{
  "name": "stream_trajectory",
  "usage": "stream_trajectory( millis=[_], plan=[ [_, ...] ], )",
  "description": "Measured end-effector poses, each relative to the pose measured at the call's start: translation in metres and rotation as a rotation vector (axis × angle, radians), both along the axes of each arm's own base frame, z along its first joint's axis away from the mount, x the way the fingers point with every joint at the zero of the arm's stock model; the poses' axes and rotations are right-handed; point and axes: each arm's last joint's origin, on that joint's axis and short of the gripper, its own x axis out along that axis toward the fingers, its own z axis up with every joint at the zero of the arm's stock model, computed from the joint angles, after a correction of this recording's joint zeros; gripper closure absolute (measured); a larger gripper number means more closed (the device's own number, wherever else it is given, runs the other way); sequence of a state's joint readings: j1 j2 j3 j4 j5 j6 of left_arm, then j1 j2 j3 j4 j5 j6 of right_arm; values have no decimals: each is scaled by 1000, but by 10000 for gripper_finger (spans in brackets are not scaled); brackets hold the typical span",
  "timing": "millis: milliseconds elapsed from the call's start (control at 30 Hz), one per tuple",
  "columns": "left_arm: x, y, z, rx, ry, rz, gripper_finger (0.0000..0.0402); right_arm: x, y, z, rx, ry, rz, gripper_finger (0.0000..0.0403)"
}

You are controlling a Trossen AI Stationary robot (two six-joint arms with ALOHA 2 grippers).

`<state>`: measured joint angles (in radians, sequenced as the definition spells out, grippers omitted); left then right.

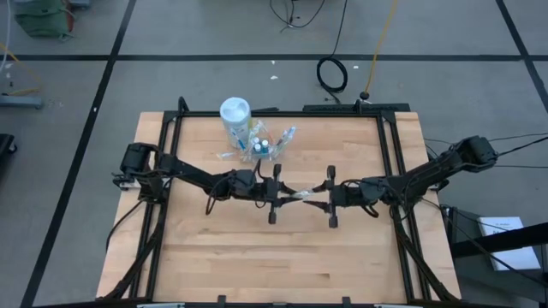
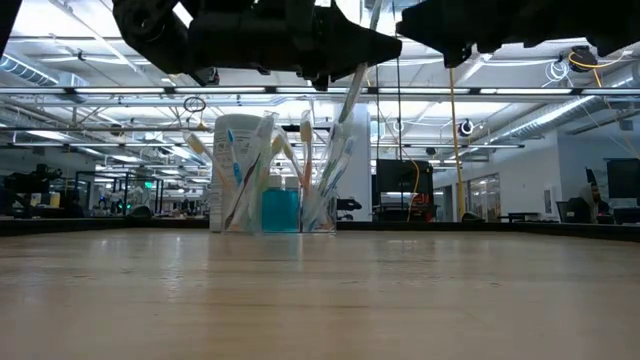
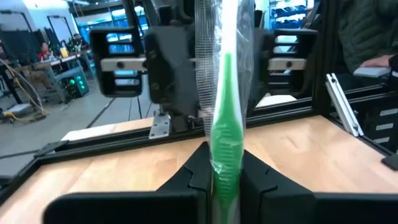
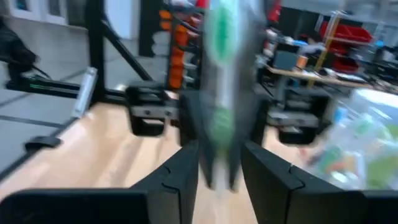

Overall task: Pick & Place toothbrushing station
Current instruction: Put the green toothbrush into the transparent organizer

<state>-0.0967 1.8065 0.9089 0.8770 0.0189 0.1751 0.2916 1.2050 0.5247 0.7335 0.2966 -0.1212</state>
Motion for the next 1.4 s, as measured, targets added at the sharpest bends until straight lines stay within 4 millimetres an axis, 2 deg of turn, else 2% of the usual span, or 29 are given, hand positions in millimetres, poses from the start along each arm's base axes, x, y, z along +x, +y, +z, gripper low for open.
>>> stream_trajectory(
  millis=[200, 433, 567, 733, 867, 1067, 1133, 1267, 1400],
  plan=[
    [0, -1, -2, -39, 27, 2, 377, 8, 0, -2, -4, -62, 1, 250],
    [-1, -7, -6, -62, 65, 63, 355, 24, -9, -14, 16, -127, -44, 203],
    [-2, -10, -10, -54, 106, 80, 374, 28, -10, -13, 28, -195, 82, 199],
    [-2, -13, -11, -54, 119, 88, 372, 28, -13, -9, 82, -225, 77, 242],
    [-3, -14, -11, -51, 118, 104, 350, 28, -15, -10, 103, -209, 71, 303],
    [-2, -12, -10, -48, 110, 142, 353, 29, -15, -16, 97, -152, 69, 388],
    [-2, -12, -10, -42, 108, 143, 358, 29, -15, -16, 97, -152, 69, 394],
    [-2, -12, -9, -5, 97, 141, 362, 29, -15, -16, 121, -150, 71, 376],
    [-3, -12, -7, 8, 89, 158, 345, 29, -15, -17, 136, -138, 71, 371]
  ],
)
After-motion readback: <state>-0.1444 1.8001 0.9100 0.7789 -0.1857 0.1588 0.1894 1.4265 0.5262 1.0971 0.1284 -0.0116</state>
